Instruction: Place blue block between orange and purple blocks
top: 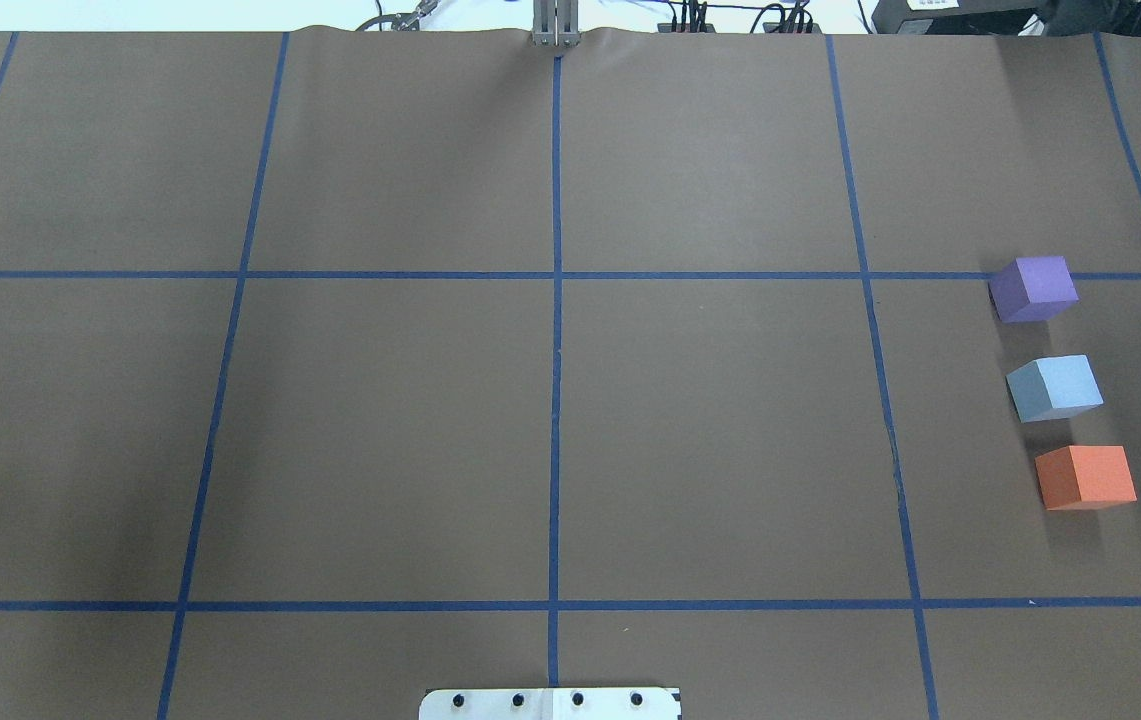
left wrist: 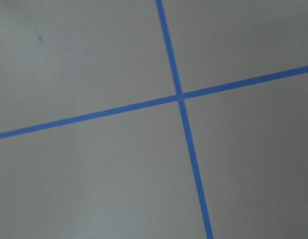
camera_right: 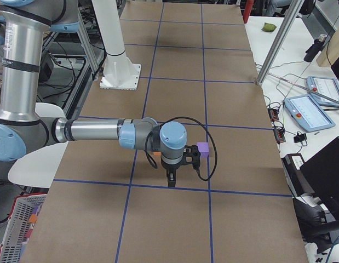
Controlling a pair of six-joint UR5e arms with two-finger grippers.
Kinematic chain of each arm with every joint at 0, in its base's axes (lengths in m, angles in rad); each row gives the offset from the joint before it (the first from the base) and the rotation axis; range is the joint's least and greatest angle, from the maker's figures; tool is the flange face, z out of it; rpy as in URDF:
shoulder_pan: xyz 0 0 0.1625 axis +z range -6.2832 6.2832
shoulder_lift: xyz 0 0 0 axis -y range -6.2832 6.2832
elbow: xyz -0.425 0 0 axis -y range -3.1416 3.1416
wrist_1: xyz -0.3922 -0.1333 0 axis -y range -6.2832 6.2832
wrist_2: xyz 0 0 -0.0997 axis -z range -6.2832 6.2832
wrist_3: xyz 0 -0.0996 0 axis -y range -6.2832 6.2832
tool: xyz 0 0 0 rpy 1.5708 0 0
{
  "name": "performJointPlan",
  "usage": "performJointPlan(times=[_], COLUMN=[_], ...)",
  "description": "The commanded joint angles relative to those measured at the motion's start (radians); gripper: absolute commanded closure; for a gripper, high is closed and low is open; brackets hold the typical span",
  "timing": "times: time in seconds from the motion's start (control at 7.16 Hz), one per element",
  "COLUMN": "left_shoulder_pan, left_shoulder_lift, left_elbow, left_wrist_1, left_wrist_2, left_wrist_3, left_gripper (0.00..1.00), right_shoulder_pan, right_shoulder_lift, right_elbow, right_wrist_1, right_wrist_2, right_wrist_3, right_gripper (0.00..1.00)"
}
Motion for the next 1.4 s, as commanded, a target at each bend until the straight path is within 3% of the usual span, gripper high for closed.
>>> performJointPlan(times=[0.0, 0.14, 0.56, 1.26], left_shoulder_pan=[-0.035, -0.037, -0.035, -0.032], left_shoulder_lift=[0.022, 0.025, 0.033, 0.048], left_elbow=[0.010, -0.027, -0.056, -0.039], left_wrist_1=[-0.010, 0.001, -0.007, -0.010], left_wrist_2=[-0.039, -0.144, -0.156, -0.142], left_wrist_3=[-0.003, -0.015, -0.091, -0.077], left_gripper=[0.00, 0.00, 0.00, 0.00], right_shoulder_pan=[-0.001, -0.001, -0.001, -0.001], right_shoulder_lift=[0.001, 0.008, 0.008, 0.008], right_elbow=[-0.038, -0.032, 0.039, 0.039], right_wrist_1=[0.000, 0.002, 0.003, 0.002], right_wrist_2=[0.002, 0.000, 0.002, 0.003], right_wrist_3=[0.001, 0.004, 0.068, 0.067], right_gripper=[0.00, 0.00, 0.00, 0.00])
